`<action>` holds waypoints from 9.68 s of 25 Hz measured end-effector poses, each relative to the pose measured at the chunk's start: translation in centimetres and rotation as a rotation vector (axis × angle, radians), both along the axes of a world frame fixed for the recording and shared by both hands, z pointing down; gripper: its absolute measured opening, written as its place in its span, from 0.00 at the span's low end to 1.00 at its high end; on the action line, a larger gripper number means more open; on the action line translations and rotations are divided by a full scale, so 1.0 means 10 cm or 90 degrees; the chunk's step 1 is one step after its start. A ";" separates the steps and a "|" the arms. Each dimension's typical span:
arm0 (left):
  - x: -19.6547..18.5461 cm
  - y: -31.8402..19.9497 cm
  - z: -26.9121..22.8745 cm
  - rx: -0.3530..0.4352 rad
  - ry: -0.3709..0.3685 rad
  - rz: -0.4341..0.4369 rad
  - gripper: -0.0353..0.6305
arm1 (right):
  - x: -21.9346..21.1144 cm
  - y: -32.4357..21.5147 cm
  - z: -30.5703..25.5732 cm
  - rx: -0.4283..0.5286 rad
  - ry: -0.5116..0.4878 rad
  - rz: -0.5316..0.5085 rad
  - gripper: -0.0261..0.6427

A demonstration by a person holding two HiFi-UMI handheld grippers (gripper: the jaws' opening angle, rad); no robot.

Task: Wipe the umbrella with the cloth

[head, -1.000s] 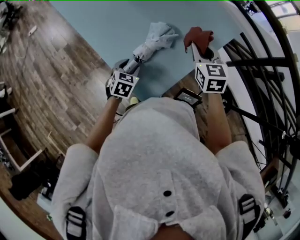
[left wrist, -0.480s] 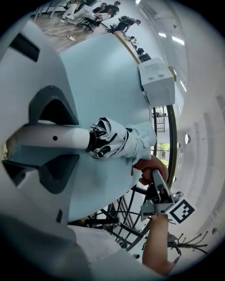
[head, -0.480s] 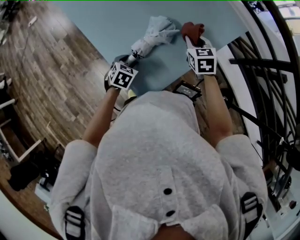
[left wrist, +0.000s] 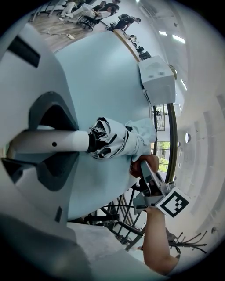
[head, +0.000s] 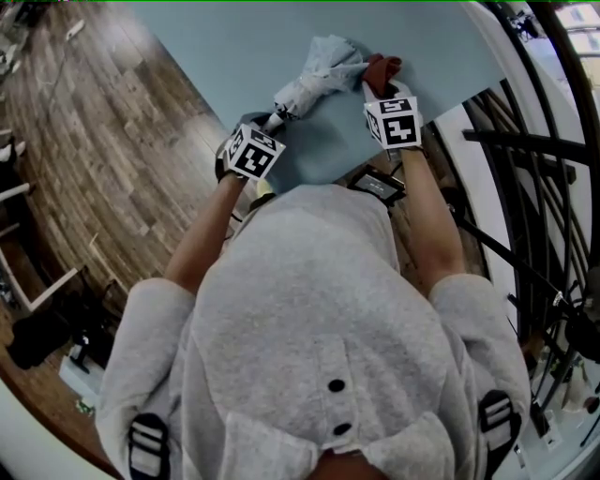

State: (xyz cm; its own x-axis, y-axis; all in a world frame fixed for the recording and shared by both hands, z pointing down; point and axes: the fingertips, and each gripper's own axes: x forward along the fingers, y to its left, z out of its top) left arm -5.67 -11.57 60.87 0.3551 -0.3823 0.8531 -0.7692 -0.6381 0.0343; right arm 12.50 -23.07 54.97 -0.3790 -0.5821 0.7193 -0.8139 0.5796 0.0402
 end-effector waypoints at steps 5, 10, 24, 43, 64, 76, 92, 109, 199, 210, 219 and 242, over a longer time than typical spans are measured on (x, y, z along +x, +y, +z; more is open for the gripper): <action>0.00 0.02 -0.02 -0.001 0.015 -0.008 0.29 | -0.22 0.11 0.06 -0.014 -0.003 -0.034 0.14; -0.01 0.00 -0.01 0.002 0.016 -0.006 0.29 | -0.38 0.19 0.14 -0.022 0.004 -0.064 0.14; -0.01 0.00 0.00 -0.004 0.022 -0.002 0.29 | -0.83 0.59 0.27 -0.074 -0.001 -0.145 0.14; 0.00 -0.01 -0.01 -0.006 0.026 0.001 0.29 | -1.38 1.01 0.18 -0.125 -0.021 -0.286 0.14; 0.01 -0.01 -0.02 -0.002 0.028 0.003 0.29 | -1.92 0.85 -0.36 -0.245 -0.284 -0.226 0.14; -0.01 -0.04 -0.01 0.004 0.030 0.001 0.29 | -1.59 0.10 -0.34 -0.269 -0.426 0.053 0.14; -0.02 0.00 -0.03 0.007 0.031 0.002 0.29 | -0.83 -0.48 -0.49 -0.171 -0.421 0.208 0.14; 0.01 0.00 -0.02 0.001 0.029 0.001 0.29 | 0.30 -1.11 -0.68 -0.013 -0.186 0.258 0.14; -0.03 0.00 -0.02 0.012 0.039 0.004 0.29 | -1.37 1.06 0.17 -0.496 -0.041 -0.349 0.14; -0.03 -0.01 -0.02 0.007 0.040 0.009 0.29 | -0.86 0.66 0.35 -0.445 0.033 -0.259 0.14; -0.02 -0.01 -0.02 0.007 0.038 0.010 0.29 | -0.46 0.35 0.42 -0.422 0.050 -0.178 0.14; -0.04 0.00 -0.02 0.004 0.033 0.006 0.29 | 0.71 -0.93 -0.52 -0.023 0.053 0.173 0.14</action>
